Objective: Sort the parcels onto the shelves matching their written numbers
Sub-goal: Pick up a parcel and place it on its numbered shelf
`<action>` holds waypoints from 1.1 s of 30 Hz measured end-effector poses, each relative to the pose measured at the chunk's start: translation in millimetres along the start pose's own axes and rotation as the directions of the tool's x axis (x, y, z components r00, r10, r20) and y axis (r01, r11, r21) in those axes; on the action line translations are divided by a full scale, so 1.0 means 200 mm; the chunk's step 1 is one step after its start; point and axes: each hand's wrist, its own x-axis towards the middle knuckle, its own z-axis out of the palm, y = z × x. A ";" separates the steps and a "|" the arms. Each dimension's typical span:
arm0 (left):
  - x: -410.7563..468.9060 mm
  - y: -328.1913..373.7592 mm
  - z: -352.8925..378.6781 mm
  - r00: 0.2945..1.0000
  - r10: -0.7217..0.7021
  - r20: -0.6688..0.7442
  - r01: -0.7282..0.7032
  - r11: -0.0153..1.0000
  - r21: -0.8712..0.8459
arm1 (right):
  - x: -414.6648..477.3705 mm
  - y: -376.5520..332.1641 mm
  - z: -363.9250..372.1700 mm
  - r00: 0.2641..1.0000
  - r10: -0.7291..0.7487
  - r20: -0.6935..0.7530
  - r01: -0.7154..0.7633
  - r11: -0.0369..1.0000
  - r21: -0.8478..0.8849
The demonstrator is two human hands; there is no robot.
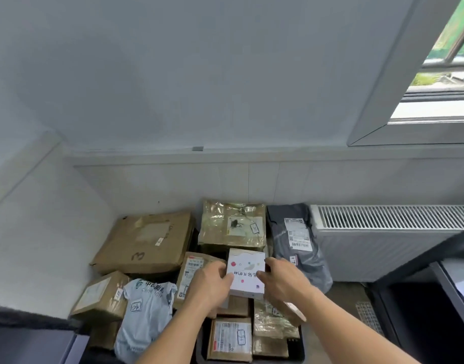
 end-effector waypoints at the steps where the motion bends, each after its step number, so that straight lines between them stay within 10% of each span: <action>1: 0.06 -0.01 -0.01 1.000 -0.007 0.011 0.007 1.000 -0.013 | 0.06 0.01 0.01 1.000 0.021 -0.005 -0.021 1.000 0.017; 18: 1.11 -0.34 0.04 0.986 -0.165 -0.039 0.149 0.953 -0.264 | 0.93 0.03 0.14 0.931 0.362 -0.043 -0.300 0.828 0.473; 33: 1.22 -0.40 0.17 0.966 -0.237 -0.101 0.160 0.860 -0.485 | 1.03 0.11 0.31 0.904 0.425 -0.031 -0.255 0.598 0.760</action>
